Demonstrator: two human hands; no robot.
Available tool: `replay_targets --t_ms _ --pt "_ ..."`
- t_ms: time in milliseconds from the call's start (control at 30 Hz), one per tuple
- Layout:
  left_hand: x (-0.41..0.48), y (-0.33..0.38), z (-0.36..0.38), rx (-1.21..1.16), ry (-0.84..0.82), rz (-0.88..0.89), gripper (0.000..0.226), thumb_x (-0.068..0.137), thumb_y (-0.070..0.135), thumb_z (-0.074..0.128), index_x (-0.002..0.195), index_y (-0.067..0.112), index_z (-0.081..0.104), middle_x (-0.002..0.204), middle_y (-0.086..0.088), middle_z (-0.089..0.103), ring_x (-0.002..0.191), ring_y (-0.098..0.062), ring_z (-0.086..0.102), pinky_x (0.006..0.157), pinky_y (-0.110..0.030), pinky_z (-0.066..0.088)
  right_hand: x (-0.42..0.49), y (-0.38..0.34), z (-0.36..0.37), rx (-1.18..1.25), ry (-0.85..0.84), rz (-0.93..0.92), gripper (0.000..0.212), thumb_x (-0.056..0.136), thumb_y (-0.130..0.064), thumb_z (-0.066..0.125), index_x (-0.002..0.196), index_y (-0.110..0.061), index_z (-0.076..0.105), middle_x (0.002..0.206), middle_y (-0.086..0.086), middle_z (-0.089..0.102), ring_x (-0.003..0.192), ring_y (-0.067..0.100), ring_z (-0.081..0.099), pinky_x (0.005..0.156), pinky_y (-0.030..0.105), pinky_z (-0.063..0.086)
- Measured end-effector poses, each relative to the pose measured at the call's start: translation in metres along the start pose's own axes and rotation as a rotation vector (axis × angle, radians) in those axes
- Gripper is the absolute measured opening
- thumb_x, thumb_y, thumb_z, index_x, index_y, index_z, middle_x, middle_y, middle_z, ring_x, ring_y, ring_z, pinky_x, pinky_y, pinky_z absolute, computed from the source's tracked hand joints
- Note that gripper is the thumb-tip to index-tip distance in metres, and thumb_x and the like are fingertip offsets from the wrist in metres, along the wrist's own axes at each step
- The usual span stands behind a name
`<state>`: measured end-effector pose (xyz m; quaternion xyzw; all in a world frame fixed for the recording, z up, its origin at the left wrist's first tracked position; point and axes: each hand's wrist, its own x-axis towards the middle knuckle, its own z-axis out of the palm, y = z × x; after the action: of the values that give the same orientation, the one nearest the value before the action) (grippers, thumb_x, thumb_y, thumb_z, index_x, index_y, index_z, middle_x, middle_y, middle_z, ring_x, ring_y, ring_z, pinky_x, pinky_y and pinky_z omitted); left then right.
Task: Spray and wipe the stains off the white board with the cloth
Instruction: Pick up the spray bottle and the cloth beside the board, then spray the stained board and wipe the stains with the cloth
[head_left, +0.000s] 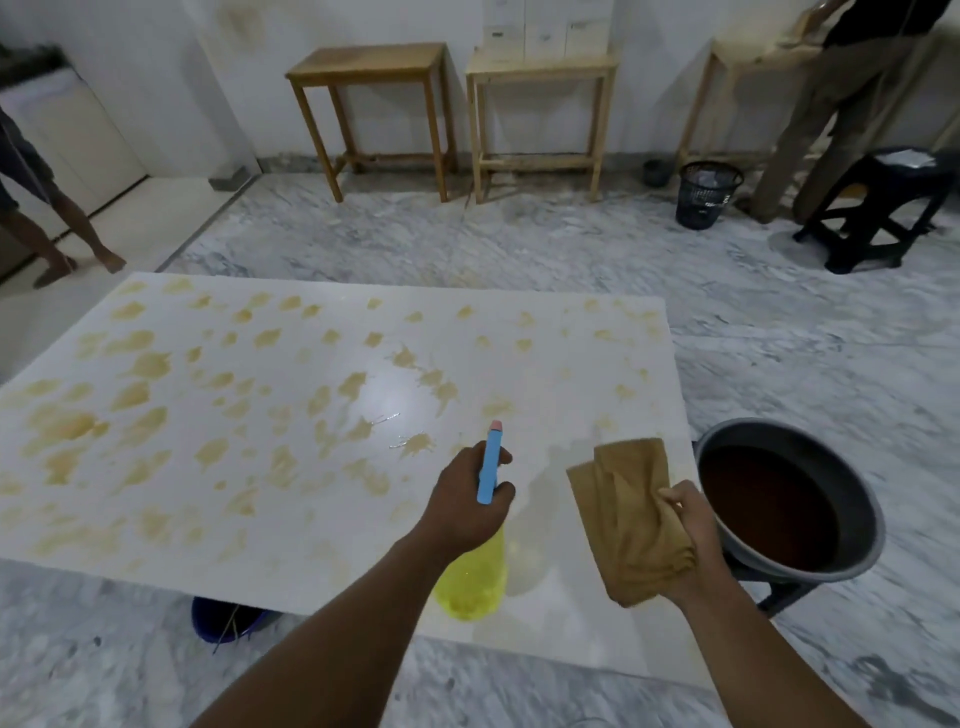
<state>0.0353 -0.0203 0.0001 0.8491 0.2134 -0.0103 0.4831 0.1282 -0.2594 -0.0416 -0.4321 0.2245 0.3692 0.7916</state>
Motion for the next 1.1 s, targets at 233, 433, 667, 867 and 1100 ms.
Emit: replay_targets --t_ms 233,433,667,867,1100 --pt "-0.004 0.035 -0.031 0.029 -0.121 0.12 0.02 0.096 0.034 0.069 0.087 0.016 0.074 0.086 -0.008 0.078 0.063 -0.022 0.074 0.074 -0.049 0.063 -0.025 -0.022 0.038 0.087 -0.126 -0.028 0.043 0.084 -0.026 0.056 0.12 -0.004 0.067 0.108 0.019 0.071 0.095 0.037 0.067 0.086 0.043 0.055" --pt "-0.02 0.057 -0.029 0.327 -0.353 0.226 0.046 0.095 0.055 0.067 0.085 0.01 0.069 0.073 -0.014 0.072 0.056 -0.016 0.071 0.074 -0.041 0.062 -0.034 -0.037 0.054 -0.071 -0.123 0.007 0.042 0.085 -0.015 0.044 0.119 -0.002 0.065 0.111 0.022 0.069 0.095 0.04 0.064 0.088 0.046 0.05" --pt "-0.027 0.068 -0.02 0.418 -0.41 0.223 0.053 0.097 0.055 0.064 0.077 0.006 0.063 0.068 -0.012 0.068 0.053 -0.017 0.068 0.065 -0.03 0.055 -0.036 -0.04 0.035 -0.058 -0.038 -0.028 0.045 0.087 -0.023 0.05 0.126 -0.004 0.062 0.115 0.023 0.069 0.097 0.042 0.064 0.093 0.05 0.049" --pt "-0.022 0.077 -0.014 0.539 -0.4 0.233 0.049 0.099 0.056 0.06 0.063 0.023 0.053 0.055 0.001 0.061 0.056 -0.022 0.073 0.072 -0.035 0.061 -0.037 -0.042 0.009 -0.056 0.002 -0.036 0.044 0.087 -0.023 0.052 0.125 -0.004 0.063 0.116 0.024 0.069 0.099 0.044 0.063 0.105 0.054 0.04" --pt "-0.003 0.085 0.003 0.441 -0.412 0.197 0.046 0.099 0.051 0.062 0.078 0.011 0.062 0.08 -0.019 0.073 0.056 -0.02 0.06 0.082 -0.051 0.059 -0.028 -0.058 -0.006 -0.213 0.014 0.029 0.039 0.092 -0.019 0.056 0.126 -0.001 0.062 0.119 0.026 0.069 0.109 0.045 0.062 0.108 0.055 0.041"
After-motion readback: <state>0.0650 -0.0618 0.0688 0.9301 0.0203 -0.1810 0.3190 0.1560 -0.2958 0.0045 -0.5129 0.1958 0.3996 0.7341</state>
